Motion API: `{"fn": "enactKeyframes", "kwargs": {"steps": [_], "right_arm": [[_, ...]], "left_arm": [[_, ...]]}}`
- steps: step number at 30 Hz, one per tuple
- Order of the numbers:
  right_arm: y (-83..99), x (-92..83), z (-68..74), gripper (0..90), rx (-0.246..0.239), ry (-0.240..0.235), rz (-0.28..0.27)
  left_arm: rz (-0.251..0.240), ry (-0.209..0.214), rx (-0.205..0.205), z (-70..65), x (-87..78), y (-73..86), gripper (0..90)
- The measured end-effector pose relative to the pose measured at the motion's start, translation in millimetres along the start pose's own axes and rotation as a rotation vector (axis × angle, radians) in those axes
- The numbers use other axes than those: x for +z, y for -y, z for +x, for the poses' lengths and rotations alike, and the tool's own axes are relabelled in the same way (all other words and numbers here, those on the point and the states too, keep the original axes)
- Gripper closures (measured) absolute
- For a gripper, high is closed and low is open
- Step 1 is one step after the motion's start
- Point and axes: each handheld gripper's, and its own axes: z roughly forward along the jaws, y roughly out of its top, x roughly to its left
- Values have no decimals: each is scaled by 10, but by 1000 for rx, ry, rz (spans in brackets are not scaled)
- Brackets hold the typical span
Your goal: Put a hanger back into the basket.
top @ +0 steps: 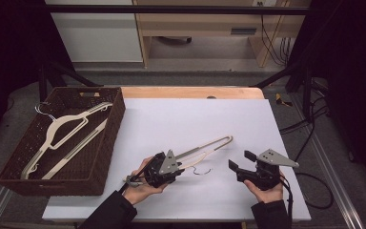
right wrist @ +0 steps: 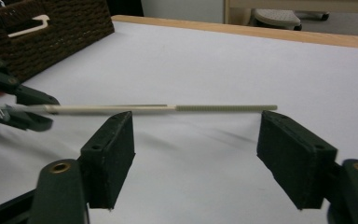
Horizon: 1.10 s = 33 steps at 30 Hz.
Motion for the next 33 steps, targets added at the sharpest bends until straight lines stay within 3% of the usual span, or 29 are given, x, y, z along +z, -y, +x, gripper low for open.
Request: {"fn": "enactKeyframes", "kwargs": {"steps": [13,15,19,21,24,29,33], "right_arm": [[63,25,-27,158,-4,-13,21],[67,31,-32,144,-18,-22,20],[73,38,-31,138,-21,-13,28],[72,31,-29,136,-18,-14,28],[67,15,-31,131,-15,-10,21],[59,-16,-36,115,-17,-15,4],[56,-30,-50,105,-19,-13,0]], "left_arm": [[-38,-80,-78,239,-186,15,815],[-47,-81,-94,289,-225,23,827],[-98,-61,-173,371,-302,60,859],[-110,-78,-182,402,-348,80,861],[-124,-61,-217,462,-422,115,862],[-147,-66,-238,519,-579,127,862],[-174,-45,-266,573,-763,115,862]]}}
